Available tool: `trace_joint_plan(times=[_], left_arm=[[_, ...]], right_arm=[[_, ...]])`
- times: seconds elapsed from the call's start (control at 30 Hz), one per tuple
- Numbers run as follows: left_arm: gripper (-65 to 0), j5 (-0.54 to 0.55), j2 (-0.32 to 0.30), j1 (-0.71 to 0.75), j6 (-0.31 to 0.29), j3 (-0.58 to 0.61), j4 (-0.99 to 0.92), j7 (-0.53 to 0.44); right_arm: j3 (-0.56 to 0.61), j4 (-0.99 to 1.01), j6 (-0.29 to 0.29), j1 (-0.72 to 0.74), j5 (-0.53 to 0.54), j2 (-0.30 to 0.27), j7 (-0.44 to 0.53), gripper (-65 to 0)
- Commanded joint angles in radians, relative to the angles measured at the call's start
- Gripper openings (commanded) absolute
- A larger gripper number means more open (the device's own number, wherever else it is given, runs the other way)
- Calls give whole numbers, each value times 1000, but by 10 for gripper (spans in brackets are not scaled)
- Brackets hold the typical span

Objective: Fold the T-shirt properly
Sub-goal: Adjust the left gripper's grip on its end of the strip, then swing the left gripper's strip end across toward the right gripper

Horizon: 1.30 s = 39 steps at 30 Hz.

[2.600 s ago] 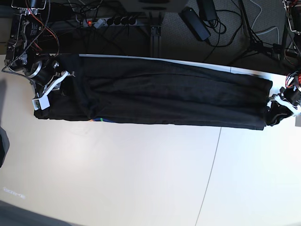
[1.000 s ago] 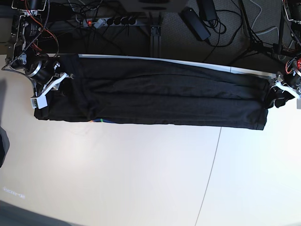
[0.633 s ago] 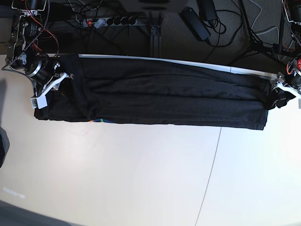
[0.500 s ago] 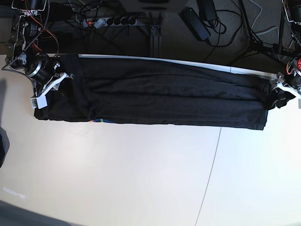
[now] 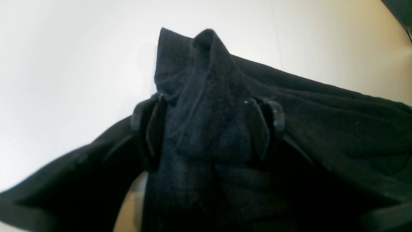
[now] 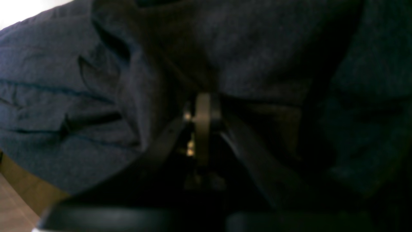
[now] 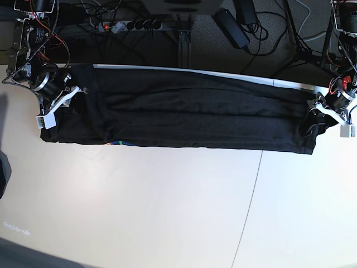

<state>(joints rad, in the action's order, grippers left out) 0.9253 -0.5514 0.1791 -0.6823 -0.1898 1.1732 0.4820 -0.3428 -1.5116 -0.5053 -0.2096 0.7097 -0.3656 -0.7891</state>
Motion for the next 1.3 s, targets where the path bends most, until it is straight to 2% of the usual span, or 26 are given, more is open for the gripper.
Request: trace_joint_plan(times=[0.0, 0.07, 0.17, 0.23, 0.53, 0.63, 0.8, 0.97, 1.07, 1.27], left_arm=[[-237, -24, -13, 1, -16, 2, 3, 55], [-331, -24, -13, 2, -16, 2, 3, 69], [-555, -24, -13, 2, -16, 2, 3, 92], [-650, -24, -13, 2, -16, 2, 3, 91], [-650, -29, -14, -15, -16, 2, 3, 83], [-650, -49, -14, -58, -16, 2, 3, 84], [-650, -143, -14, -144, -16, 2, 3, 87], [-650, -150, -14, -219, -16, 13, -10, 87], [-650, -196, -14, -284, 15, 65, -47, 76], [-650, -217, -13, -463, 17, 217, -212, 29]], right_arm=[[-5, -6, -78, 4, -9, -14, -14, -650], [-5, -6, -79, 4, -5, -14, -15, -650], [-6, -6, -79, 4, 10, -14, -15, -650], [-6, -7, -79, 5, 43, -14, -15, -650], [-61, -53, -79, 82, 138, -14, -69, -650], [-101, -91, -79, 115, 145, -14, -84, -650], [-144, -111, -79, 152, 143, -17, -118, -650], [-149, -111, -79, 151, 143, -17, -127, -650], [-149, -111, -79, 151, 143, -17, -128, -650], [-149, -111, -79, 151, 143, -18, -129, -650]])
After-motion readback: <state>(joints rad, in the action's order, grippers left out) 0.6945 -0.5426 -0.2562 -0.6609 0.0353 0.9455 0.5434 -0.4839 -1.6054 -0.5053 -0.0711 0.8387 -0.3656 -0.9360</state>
